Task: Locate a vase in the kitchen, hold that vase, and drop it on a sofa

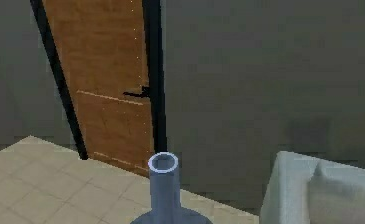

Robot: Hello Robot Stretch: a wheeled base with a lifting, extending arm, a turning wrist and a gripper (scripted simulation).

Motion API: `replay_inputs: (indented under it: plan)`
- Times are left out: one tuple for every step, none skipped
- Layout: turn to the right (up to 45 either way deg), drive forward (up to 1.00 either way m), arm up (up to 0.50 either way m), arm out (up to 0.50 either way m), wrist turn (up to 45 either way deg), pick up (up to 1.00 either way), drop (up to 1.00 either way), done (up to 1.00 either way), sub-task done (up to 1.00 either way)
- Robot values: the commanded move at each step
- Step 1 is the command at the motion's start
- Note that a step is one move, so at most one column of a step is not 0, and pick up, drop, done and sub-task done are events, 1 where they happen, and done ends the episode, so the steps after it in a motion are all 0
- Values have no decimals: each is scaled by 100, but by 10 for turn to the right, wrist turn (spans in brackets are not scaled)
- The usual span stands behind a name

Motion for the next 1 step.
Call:
replay_inputs:
  plan:
    - [-180,0,0,0,0,0,0,0,0]
